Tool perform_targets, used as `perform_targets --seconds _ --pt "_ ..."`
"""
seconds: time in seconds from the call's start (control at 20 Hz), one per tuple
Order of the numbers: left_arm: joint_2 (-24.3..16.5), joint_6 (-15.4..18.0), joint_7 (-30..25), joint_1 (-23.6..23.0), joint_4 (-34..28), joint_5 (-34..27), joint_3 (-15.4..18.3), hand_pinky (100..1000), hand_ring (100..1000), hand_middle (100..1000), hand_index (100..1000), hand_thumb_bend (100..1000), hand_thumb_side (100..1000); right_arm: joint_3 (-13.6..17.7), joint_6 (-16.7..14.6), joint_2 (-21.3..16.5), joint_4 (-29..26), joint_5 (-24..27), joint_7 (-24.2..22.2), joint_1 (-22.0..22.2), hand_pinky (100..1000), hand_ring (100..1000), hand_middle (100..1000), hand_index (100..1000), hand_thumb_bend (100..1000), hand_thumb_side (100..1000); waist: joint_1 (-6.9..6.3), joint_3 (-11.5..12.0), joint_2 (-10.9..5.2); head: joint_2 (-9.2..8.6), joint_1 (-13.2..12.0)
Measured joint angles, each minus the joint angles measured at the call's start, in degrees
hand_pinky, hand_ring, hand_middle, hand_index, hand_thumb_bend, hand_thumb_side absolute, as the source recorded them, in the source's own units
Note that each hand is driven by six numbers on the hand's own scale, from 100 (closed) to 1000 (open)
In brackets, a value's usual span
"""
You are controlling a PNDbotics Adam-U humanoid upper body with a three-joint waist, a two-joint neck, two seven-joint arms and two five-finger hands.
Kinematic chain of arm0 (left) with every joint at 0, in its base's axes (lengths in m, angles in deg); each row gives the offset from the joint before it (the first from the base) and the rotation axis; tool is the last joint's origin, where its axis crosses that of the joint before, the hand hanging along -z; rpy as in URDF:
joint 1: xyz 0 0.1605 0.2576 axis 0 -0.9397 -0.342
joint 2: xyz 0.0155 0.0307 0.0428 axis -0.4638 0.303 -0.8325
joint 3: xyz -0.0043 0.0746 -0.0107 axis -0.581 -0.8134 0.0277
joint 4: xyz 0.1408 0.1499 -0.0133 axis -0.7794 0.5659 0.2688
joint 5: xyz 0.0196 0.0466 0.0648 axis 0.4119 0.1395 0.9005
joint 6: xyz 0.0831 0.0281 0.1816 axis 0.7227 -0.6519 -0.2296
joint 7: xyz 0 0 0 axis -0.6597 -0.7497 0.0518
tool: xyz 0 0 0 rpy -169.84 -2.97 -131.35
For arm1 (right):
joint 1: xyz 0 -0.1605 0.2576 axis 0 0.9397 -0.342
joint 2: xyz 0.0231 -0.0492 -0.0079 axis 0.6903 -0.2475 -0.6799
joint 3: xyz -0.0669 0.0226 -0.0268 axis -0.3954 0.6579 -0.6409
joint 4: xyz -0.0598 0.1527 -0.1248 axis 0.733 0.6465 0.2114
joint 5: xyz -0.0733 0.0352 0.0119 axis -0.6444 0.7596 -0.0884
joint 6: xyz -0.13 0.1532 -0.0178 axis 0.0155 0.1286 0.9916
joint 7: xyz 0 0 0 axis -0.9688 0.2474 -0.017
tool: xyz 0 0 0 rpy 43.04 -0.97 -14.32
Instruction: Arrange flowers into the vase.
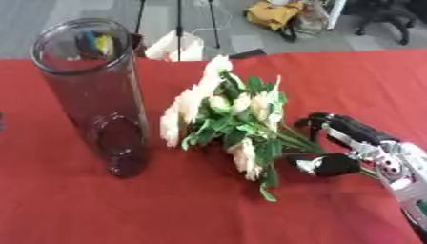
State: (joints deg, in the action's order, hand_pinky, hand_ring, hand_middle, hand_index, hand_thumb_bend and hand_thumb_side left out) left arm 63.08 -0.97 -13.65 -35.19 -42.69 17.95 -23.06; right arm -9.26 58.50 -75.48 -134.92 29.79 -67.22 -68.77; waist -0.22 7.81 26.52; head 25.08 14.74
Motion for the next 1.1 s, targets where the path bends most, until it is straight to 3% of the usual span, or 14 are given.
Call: perform_targets --seconds 0.3,0.65,0.9,1.1 --pt "0.01 -0.03 -0.03 0.0 0.0 0.01 0.0 612 479 655 785 147 1000 0.02 -0.13 0.0 0.94 0.0 0.0 -0.36 953 1000 543 932 373 582 -0.01 0.01 0.11 -0.02 0.03" --pt "0.01 -0.14 -0.17 0.0 0.0 0.03 -0.01 613 478 654 785 147 1000 0.03 -0.52 0.01 1.2 0.28 -0.37 -0.74 884 1000 406 889 334 569 -0.01 0.1 0.3 -0.02 0.03" --pt "0.01 -0.19 -0.29 0.0 0.0 0.03 -0.01 613 478 653 785 146 1000 0.05 -0.57 0.01 1.12 0.29 -0.25 -0.71 815 945 261 799 255 576 0.03 0.24 0.3 -0.02 0.03" --pt "0.01 -0.19 -0.65 0.01 0.0 0.05 -0.01 613 478 653 785 146 1000 0.05 -0.5 0.05 0.13 0.29 0.48 -0.19 794 929 222 731 214 583 0.12 0.32 0.31 -0.02 0.0"
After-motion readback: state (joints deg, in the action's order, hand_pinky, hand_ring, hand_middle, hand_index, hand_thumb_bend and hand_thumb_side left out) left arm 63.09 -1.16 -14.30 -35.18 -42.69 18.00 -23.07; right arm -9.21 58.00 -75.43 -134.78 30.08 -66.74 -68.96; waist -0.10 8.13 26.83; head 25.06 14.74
